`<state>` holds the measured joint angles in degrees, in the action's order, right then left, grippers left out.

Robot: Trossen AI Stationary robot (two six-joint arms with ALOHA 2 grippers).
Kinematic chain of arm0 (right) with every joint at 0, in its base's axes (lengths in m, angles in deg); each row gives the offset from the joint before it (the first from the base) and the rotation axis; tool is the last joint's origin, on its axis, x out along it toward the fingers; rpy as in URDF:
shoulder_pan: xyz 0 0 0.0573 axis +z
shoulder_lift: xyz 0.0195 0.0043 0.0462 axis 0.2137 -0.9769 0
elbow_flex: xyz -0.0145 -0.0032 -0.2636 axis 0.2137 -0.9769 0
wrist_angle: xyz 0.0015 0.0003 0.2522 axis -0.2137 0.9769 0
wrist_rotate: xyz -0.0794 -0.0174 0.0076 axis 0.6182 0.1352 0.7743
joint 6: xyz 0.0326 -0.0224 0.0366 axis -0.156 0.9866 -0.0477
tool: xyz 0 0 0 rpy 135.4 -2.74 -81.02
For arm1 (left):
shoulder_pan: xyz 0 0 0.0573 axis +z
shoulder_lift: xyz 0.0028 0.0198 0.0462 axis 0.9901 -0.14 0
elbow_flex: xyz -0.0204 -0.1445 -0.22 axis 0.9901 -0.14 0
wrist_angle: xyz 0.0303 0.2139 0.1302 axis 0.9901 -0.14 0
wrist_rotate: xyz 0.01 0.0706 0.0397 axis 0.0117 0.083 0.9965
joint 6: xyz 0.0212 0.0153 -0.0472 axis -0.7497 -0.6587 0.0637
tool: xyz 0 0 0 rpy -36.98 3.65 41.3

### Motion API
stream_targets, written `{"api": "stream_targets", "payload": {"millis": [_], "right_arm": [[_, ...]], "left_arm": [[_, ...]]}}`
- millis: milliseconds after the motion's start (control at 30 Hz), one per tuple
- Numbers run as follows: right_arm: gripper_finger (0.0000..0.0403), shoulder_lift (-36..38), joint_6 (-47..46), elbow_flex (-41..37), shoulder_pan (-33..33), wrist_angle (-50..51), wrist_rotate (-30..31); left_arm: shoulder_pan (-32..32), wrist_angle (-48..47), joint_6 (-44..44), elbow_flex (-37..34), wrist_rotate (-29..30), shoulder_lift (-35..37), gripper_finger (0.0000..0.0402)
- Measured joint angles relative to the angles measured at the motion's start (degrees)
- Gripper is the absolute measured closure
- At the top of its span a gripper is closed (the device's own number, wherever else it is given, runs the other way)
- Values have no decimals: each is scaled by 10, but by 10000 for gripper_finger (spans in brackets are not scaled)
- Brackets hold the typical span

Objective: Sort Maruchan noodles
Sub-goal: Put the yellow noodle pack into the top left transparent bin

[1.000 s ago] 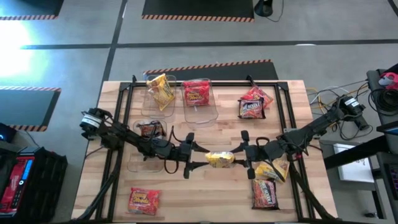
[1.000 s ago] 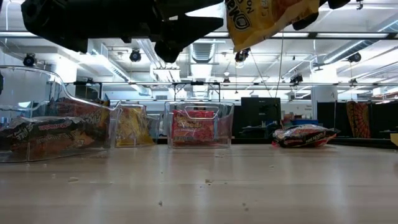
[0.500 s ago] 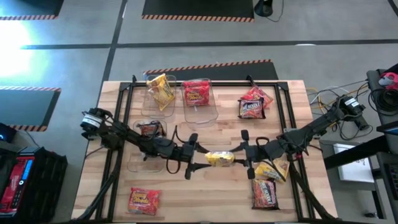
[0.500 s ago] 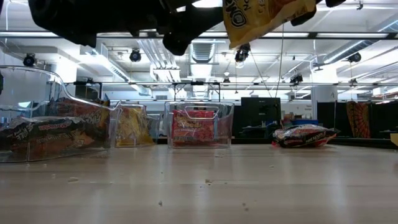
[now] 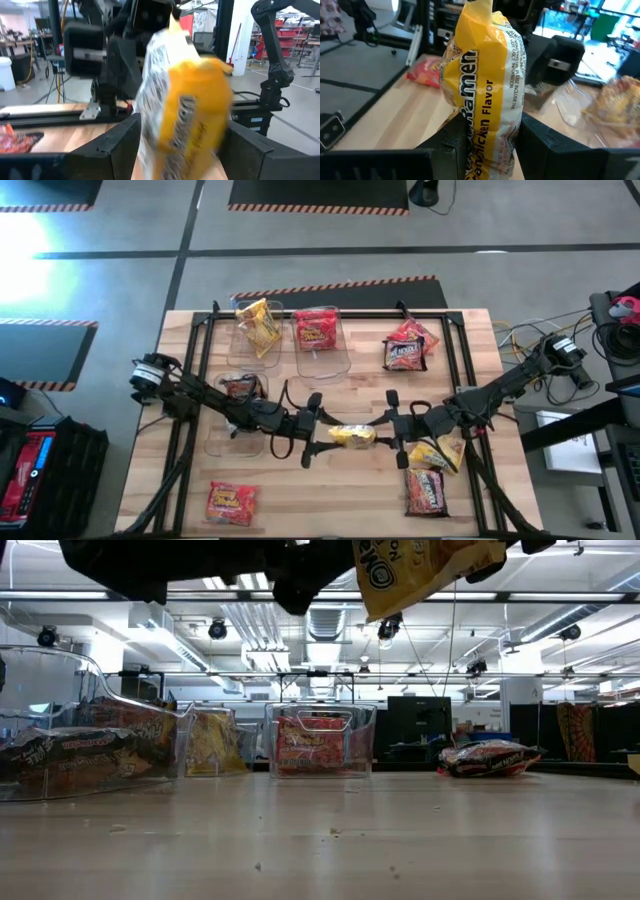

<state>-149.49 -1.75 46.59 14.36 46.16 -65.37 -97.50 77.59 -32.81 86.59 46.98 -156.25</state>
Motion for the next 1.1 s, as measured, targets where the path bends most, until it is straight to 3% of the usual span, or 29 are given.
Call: {"api": "stream_targets", "payload": {"millis": [600,1100], "right_arm": [[284,-30,39,0,-2,-44,-7],[278,-30,27,0,-2,-44,-6]], "left_arm": [[6,5,-5,16,-13,-20,184],[7,7,-6,16,-9,-20,268]]}}
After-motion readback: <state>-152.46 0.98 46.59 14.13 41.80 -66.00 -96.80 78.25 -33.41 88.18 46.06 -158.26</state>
